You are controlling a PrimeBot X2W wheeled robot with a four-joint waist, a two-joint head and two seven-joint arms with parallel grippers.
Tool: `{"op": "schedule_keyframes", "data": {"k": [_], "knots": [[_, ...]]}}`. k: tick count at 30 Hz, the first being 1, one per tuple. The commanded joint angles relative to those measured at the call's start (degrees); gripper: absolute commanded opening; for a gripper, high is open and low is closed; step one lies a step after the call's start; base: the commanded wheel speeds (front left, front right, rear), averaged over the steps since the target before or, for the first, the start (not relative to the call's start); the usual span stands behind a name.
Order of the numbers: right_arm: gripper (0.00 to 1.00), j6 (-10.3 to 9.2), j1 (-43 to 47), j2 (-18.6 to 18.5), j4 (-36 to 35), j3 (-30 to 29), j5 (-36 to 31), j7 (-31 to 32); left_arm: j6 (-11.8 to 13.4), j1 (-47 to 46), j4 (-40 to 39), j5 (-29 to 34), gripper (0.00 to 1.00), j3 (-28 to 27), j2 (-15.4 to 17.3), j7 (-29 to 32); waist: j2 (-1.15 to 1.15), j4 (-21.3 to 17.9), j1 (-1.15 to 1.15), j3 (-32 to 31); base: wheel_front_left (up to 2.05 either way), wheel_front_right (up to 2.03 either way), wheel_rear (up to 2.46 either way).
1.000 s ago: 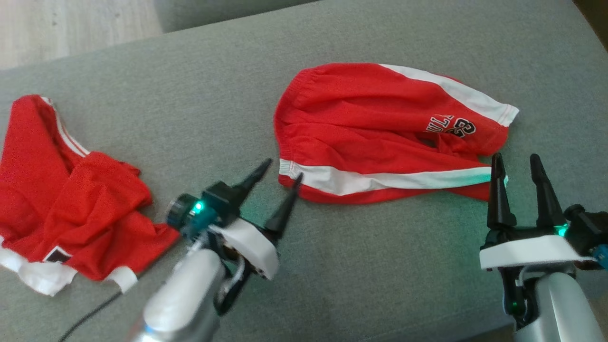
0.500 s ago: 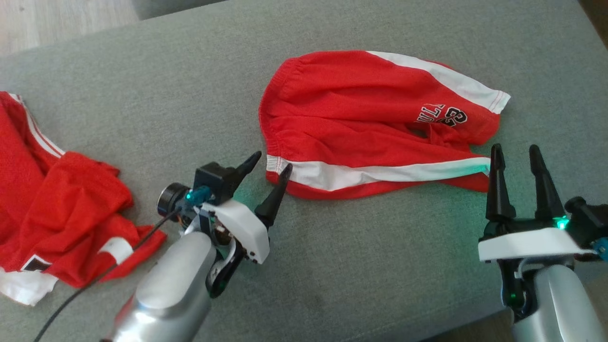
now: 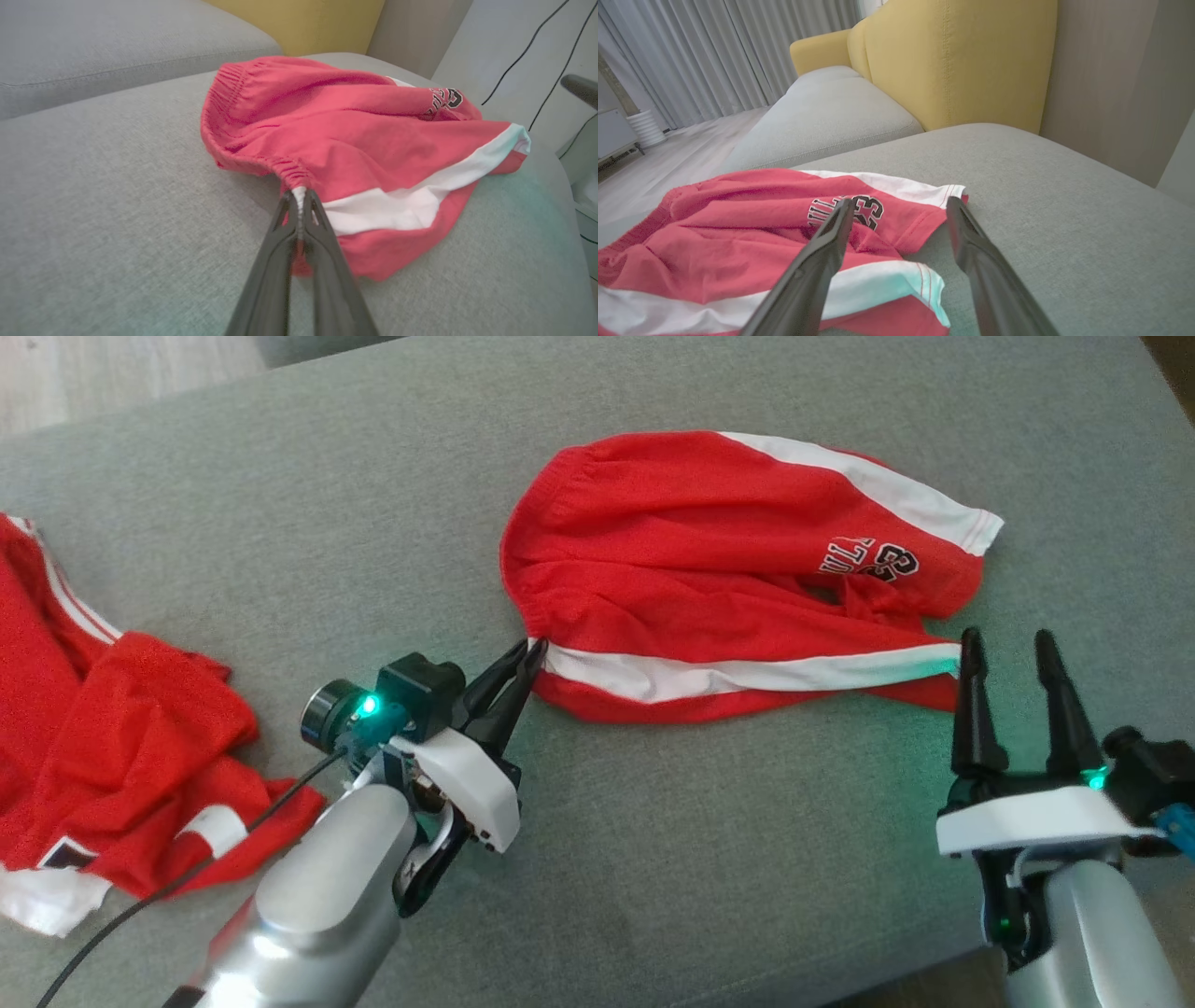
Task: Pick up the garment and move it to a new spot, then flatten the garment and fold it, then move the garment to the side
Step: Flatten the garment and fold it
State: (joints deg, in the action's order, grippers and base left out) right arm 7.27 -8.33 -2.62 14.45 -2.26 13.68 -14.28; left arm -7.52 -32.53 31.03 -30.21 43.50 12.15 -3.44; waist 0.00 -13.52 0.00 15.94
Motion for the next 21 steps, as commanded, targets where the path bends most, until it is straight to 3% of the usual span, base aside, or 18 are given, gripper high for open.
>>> {"op": "schedule_keyframes", "data": {"k": [1,11,21], "knots": [[1.0,0.22,-1.31,-0.26,-0.83,1.29,-0.58,-0.72,0.47,-2.21,-2.03,0.33,0.0,-1.62,1.18,-1.16,0.0,0.35,0.0,-0.28,0.0,0.0,0.0],[1.0,0.22,-2.72,-0.26,9.26,-1.47,-2.25,1.15,2.12,-0.69,-4.96,0.73,0.0,-1.53,1.23,-4.34,0.0,2.29,0.0,-1.42,0.0,0.0,0.0],[1.0,0.22,-4.03,-0.26,14.3,1.16,-0.87,3.33,2.9,-0.33,-6.34,0.47,0.0,-1.21,1.83,-4.18,0.0,2.19,0.0,-1.53,0.0,0.0,0.0]]}}
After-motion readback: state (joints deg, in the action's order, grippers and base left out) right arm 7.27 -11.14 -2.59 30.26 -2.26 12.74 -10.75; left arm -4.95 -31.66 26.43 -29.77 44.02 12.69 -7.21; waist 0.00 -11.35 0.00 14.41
